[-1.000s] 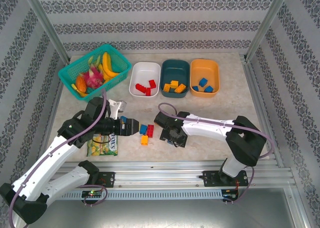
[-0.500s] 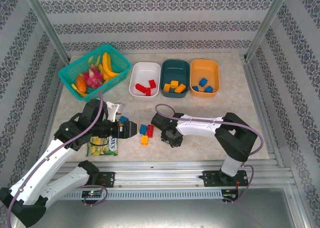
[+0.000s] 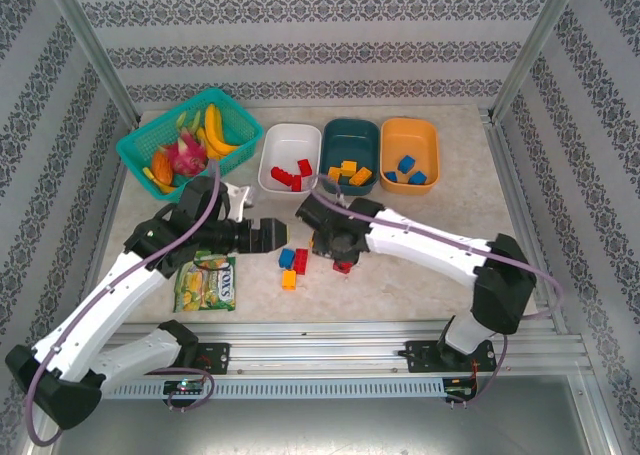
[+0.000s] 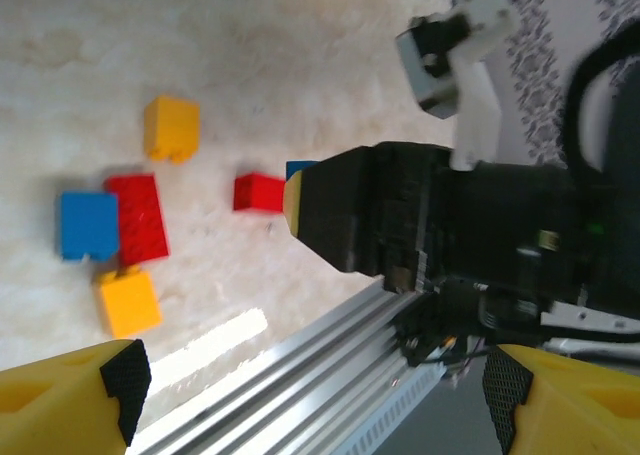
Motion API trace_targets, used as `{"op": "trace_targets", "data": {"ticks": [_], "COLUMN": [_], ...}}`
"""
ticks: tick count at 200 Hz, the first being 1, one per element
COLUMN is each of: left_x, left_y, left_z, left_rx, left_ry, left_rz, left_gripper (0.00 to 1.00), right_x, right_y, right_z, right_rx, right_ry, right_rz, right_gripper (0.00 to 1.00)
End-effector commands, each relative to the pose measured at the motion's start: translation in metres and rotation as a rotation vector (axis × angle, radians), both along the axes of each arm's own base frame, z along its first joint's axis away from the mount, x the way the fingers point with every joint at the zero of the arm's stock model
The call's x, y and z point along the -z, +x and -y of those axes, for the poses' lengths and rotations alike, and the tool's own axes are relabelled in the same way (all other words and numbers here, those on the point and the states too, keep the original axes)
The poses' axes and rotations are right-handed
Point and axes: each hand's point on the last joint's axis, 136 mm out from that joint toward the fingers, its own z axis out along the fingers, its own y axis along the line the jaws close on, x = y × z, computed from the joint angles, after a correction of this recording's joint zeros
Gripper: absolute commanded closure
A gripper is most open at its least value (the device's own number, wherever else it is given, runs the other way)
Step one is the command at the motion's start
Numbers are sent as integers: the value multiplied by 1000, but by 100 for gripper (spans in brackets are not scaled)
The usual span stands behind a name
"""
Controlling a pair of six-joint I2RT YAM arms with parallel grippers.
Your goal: Sort the legos into containers by color
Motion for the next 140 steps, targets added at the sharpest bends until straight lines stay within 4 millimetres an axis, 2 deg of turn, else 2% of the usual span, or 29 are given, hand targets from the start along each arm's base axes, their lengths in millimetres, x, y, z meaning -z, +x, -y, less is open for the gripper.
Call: {"op": "trace_targets", "data": {"ticks": [1, 38, 74, 102, 140], "left_x": [-39, -40, -35, -21, -7], "left_y": [31, 82, 132, 168, 207], "left_z": [21, 53, 83, 104, 131], "left_rx": [-23, -36, -34, -26, -15], "left_ry": [-92, -121, -115, -94, -108], "left_rz": [93, 85, 83, 66, 55], "left_gripper": [11, 11, 11, 12, 12], "right_x": [-33, -52, -52, -32, 2], "right_y": [32, 105, 181, 232, 290], "right_z": [47, 99, 149, 185, 219], "right_rx": [-4, 47, 94, 157, 248], "right_ry": [-81, -46, -47, -52, -35], "right_rz": [88, 145, 168, 146, 118], "right_gripper": [76, 76, 77, 77, 78]}}
